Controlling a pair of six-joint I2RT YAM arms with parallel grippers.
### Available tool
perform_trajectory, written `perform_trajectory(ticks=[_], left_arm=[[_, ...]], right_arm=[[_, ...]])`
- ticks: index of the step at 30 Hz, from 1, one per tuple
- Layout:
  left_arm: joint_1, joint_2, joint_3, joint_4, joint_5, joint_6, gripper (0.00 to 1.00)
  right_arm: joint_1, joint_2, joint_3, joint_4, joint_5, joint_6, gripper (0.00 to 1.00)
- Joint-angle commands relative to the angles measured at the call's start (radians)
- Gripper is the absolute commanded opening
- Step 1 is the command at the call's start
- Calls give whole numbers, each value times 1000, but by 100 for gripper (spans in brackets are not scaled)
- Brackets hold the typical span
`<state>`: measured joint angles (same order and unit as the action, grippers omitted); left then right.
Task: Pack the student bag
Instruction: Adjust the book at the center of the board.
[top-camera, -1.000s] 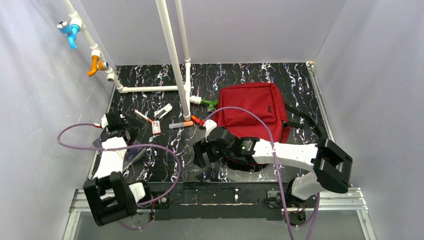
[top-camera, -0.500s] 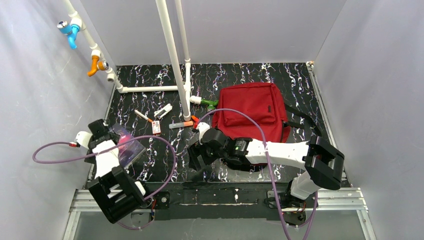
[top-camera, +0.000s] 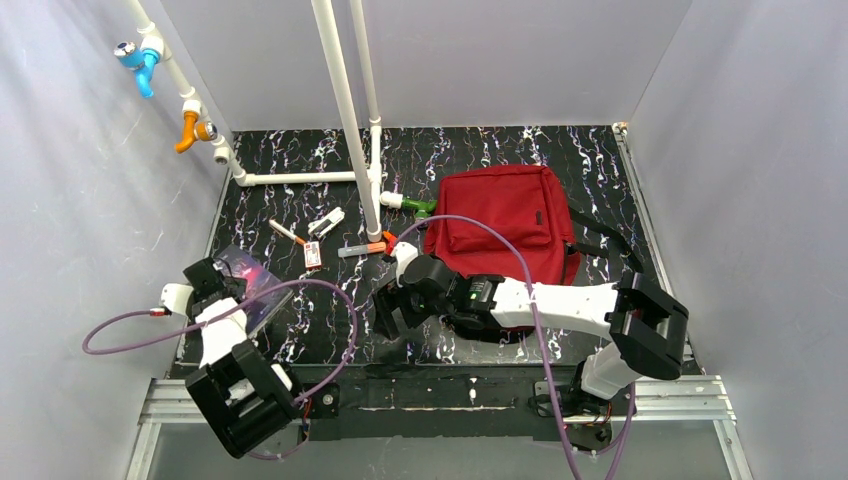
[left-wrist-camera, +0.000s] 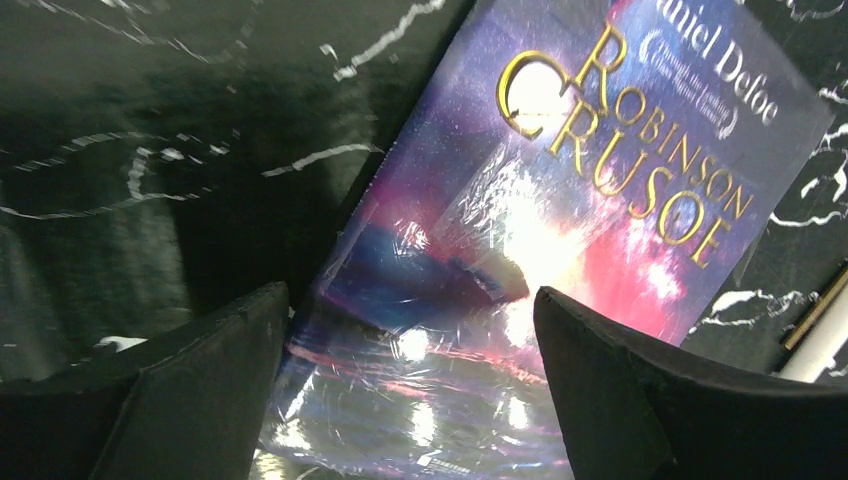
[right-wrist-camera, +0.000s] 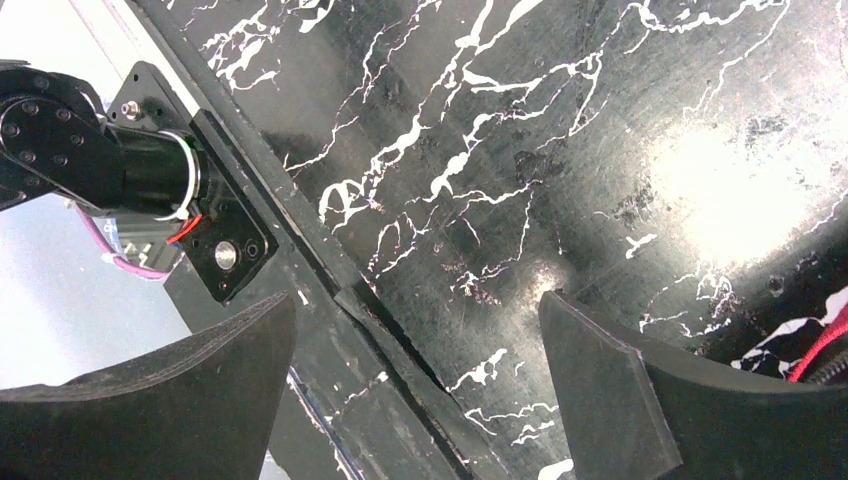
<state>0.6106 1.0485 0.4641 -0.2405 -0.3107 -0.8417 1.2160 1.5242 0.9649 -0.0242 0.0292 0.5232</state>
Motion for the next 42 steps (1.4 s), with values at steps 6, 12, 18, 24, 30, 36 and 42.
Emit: perform_trajectory(ticks=[6,12,18,24,30,36,42], left_arm=[[-16,-120,-116,11,361,-100,65],[-318,-178,-52,-67,280,-66,65],[-377,-157,142,-146,31,205,94],[-315,96,310,-70,-132,433,98],[-296,407,484,17,-12,583,97],[-297,626,597,22,206,624,80],[-320,756,774,-139,151,626,69]], right_arm=[[5,96,99,83,2,-41,98],[5,219,144,188,-53,8,98],[5,267,140,231,-70,35,98],[6,310,142,276,-136,72,98],[4,327,152,297,-153,96,99],[-2,369,199,302,-184,114,98],[-4,400,212,316,-206,130,98]])
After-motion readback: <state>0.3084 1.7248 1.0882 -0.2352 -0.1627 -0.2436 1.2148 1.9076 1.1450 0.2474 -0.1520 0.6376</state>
